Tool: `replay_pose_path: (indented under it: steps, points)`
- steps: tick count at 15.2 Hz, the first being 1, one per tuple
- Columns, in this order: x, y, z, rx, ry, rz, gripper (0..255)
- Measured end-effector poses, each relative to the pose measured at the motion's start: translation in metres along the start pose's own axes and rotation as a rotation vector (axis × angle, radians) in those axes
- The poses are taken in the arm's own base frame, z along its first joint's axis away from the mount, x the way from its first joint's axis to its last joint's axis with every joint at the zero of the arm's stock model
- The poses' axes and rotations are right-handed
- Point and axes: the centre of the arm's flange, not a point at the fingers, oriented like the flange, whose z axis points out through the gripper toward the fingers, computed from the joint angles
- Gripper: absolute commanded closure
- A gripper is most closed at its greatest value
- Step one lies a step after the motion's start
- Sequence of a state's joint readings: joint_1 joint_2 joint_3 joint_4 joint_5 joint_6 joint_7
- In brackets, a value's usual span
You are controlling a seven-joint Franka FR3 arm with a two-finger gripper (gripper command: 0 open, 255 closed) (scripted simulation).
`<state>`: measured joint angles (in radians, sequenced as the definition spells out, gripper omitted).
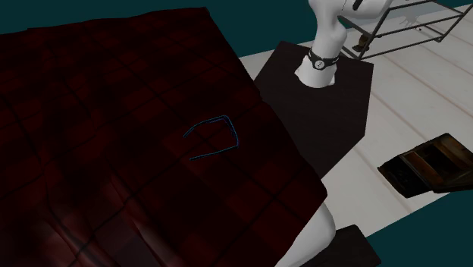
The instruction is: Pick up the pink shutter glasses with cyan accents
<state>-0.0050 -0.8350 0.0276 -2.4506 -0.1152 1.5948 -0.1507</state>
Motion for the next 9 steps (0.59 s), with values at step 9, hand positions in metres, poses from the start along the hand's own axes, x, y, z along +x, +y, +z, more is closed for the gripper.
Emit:
replay_pose_path:
  steps: [9]
  points:
    - [0.053, 0.038, 0.068, 0.017, -0.022, -0.06, 0]
